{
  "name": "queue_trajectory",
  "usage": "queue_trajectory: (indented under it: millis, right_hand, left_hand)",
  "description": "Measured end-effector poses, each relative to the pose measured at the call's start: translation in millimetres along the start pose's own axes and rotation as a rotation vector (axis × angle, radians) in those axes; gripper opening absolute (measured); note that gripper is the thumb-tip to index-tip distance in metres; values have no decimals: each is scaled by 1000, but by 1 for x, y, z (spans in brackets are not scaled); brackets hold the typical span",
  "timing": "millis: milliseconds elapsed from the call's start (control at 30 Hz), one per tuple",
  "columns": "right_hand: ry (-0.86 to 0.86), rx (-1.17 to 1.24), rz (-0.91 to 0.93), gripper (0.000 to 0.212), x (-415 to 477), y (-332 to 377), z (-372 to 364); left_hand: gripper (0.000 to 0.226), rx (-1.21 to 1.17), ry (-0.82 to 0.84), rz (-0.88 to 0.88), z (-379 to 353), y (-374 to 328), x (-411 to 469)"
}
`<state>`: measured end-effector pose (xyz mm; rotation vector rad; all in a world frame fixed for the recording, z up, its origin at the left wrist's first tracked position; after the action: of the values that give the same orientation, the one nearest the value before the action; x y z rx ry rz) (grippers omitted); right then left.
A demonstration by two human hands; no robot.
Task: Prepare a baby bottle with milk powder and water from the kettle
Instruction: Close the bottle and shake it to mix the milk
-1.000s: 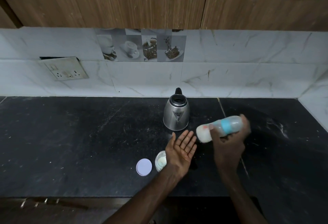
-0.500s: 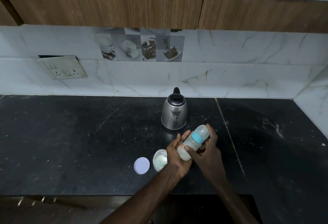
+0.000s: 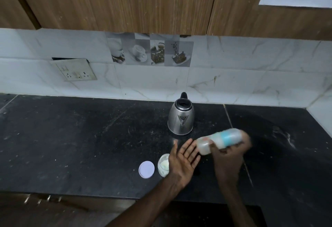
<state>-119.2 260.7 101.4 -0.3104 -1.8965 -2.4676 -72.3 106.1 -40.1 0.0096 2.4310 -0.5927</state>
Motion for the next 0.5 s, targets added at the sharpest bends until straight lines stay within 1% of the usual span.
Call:
queue_trajectory:
  millis: [67, 100, 200, 400, 500]
  right_hand:
    - [222, -106, -17, 100, -22, -10, -34]
    - [256, -127, -18, 101, -31, -16, -41]
    - [261, -93, -38, 102, -40, -16, -43]
    - [314, -152, -5, 97, -41, -9, -42]
    - [308, -181, 18, 96, -37, -1, -39]
  left_hand:
    - [71, -43, 24, 7, -3, 5, -4]
    - [71, -61, 39, 19, -7, 7, -5]
    - [73, -96, 72, 43, -15, 6, -10]
    - [69, -112, 111, 66, -17, 10, -12]
    - [74, -90, 121, 68, -12, 13, -9]
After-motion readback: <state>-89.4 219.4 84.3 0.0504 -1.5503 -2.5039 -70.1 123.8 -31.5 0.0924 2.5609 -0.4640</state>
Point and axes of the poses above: each hand's wrist, its own x-axis towards the middle knuckle, its own z-axis out of the back of the hand, y = z × x, the point moved 10 cm from there along x, towards the middle knuckle, and after that the axes turned 1 degree about -x, right-handed, at the moved point
